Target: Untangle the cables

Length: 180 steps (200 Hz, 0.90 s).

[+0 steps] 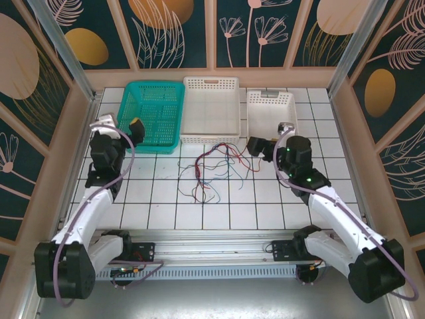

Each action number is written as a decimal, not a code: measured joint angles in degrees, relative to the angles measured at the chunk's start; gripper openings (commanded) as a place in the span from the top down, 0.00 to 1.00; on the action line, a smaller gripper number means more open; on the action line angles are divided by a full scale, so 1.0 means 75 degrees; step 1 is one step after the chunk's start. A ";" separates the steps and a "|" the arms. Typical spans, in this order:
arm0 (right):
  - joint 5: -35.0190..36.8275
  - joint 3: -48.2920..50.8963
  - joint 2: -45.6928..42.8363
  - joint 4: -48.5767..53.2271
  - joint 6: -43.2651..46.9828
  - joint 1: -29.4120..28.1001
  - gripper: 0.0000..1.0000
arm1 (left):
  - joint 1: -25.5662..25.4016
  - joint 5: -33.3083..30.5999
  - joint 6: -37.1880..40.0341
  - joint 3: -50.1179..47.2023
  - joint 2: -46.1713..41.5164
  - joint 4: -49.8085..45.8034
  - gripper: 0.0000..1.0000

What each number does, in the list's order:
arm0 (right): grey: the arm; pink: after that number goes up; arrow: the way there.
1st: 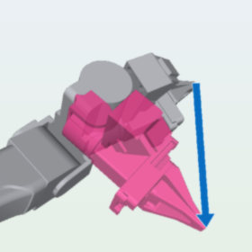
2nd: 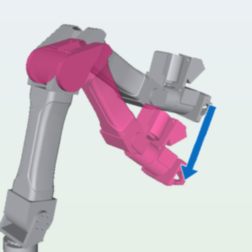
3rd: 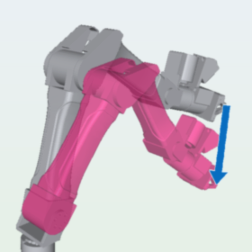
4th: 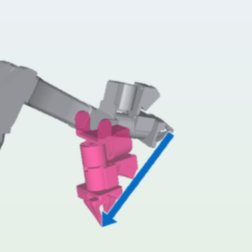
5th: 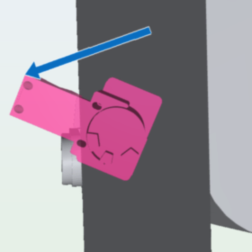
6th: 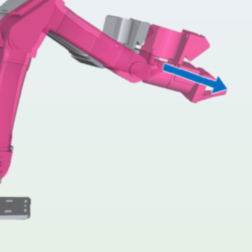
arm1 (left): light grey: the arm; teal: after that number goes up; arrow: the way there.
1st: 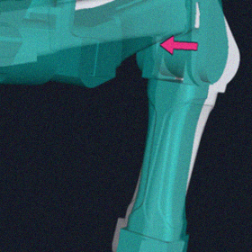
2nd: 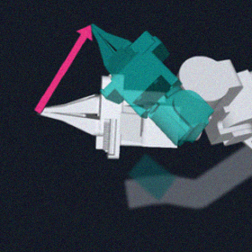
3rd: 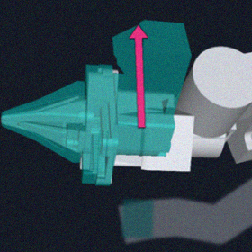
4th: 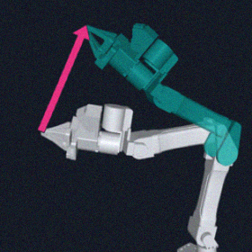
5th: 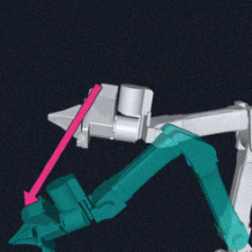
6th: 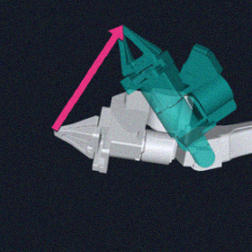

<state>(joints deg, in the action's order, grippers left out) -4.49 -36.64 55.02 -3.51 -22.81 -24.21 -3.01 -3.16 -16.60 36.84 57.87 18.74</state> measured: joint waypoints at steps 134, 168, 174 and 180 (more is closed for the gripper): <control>0.0953 -0.0662 0.3794 -0.0813 -0.0029 -0.2416 0.01 | 0.0003 -0.0052 -0.2827 -0.0790 -0.1507 -0.2095 0.01; 0.1003 -0.0781 0.4750 -0.1807 -0.0087 -0.2672 0.01 | 0.0003 -0.0017 -0.2774 -0.0635 -0.1177 -0.2451 0.02; 0.1005 -0.0822 0.4922 -0.1953 -0.0111 -0.2684 0.02 | 0.0003 -0.0029 -0.2751 -0.0571 -0.1105 -0.2524 0.01; 0.1014 -0.0886 0.5115 -0.2090 -0.0160 -0.2690 0.03 | 0.0003 -0.0038 -0.2731 -0.0498 -0.1011 -0.2570 0.01</control>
<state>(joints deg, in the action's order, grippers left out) 3.11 -43.29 93.38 -19.18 -24.01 -44.38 -2.98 -3.44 -37.08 33.10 50.28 -0.54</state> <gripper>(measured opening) 0.989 0.986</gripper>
